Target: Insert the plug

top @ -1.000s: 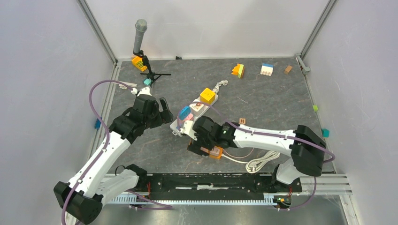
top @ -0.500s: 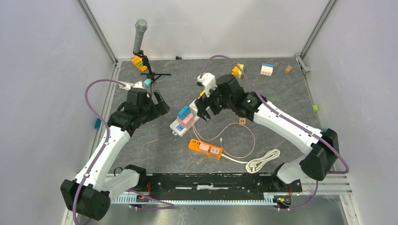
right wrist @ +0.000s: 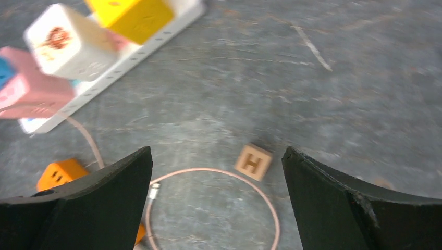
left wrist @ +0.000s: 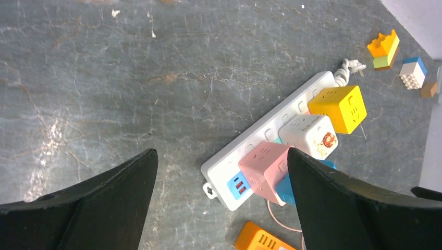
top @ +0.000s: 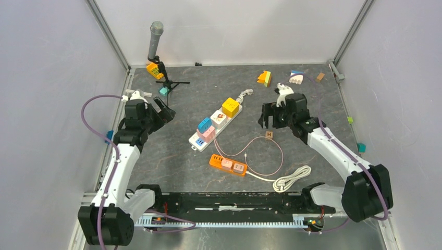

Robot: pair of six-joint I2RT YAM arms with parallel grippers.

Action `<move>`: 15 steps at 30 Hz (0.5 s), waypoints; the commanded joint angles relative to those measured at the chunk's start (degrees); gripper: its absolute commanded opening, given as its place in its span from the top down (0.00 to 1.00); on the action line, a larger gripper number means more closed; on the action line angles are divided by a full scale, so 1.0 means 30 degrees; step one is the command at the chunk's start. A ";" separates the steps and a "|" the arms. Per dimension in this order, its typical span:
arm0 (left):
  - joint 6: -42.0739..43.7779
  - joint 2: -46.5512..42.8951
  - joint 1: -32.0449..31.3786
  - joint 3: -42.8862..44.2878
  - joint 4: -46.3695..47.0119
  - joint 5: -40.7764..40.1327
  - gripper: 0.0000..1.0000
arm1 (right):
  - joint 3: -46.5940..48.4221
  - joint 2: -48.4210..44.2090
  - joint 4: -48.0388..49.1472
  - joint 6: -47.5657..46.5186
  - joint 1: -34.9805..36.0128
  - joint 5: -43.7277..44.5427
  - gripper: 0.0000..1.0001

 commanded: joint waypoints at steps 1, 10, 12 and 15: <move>0.2394 -0.1154 0.0228 -0.1207 0.3496 -0.0256 0.00 | -0.1356 -0.1667 0.1930 0.0808 -0.1369 0.3245 0.02; 0.5427 -0.2859 0.0236 -0.5313 0.8423 -0.0933 0.00 | -0.6632 -0.3198 0.6427 0.0638 -0.1784 1.1696 0.02; 0.5904 -0.3201 0.0228 -0.6198 0.9135 -0.0948 0.00 | -0.7267 -0.3515 0.7248 0.0423 -0.1792 1.2257 0.02; 0.6613 -0.3688 0.0228 -0.7473 1.0824 -0.0915 0.00 | -0.8033 -0.3877 0.8393 -0.0213 -0.1798 1.2840 0.02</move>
